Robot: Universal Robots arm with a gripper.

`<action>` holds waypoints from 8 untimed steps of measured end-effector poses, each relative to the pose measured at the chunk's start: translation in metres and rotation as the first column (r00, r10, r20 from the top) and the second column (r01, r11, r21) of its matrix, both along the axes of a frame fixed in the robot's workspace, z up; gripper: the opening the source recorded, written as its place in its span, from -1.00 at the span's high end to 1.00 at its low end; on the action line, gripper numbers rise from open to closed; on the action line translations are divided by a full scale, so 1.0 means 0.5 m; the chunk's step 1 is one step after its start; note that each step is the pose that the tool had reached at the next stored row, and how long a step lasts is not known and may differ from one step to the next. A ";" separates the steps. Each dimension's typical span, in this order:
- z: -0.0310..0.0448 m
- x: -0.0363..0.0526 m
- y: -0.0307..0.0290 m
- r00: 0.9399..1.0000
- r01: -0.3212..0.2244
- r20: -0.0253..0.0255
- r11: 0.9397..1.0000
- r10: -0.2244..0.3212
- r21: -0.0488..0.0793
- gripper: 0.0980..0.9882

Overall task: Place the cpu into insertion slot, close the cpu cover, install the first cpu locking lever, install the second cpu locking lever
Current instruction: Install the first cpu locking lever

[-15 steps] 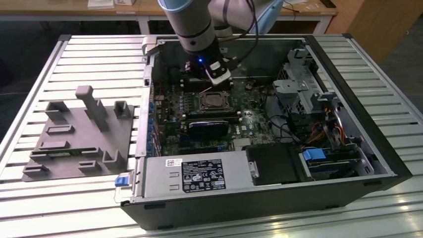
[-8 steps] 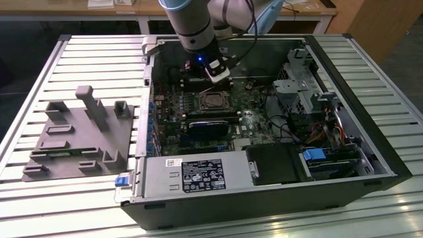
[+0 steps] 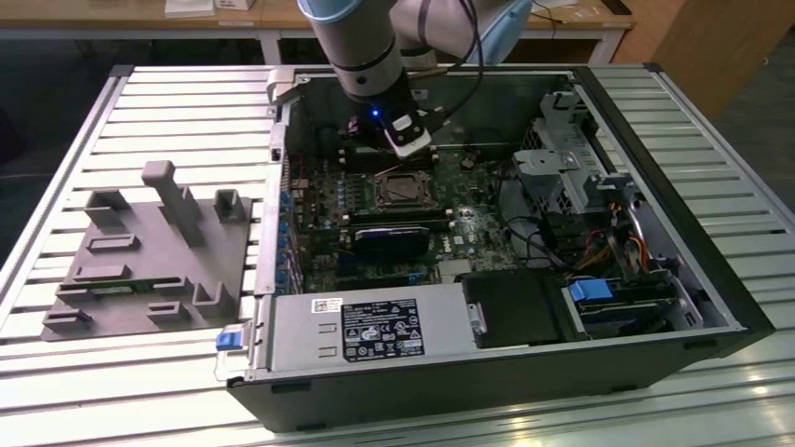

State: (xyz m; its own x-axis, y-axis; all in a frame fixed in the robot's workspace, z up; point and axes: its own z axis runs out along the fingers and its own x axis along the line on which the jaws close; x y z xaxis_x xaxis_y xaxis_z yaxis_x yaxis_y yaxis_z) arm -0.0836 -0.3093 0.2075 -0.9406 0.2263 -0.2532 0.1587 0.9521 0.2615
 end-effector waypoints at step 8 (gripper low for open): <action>-0.007 0.000 0.001 0.998 0.070 0.000 0.998 -0.070 -0.001 0.98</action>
State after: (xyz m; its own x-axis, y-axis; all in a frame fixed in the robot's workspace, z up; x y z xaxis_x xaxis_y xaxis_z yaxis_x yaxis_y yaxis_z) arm -0.0836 -0.3087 0.2039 -0.9224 0.2914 -0.2534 0.2250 0.9389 0.2605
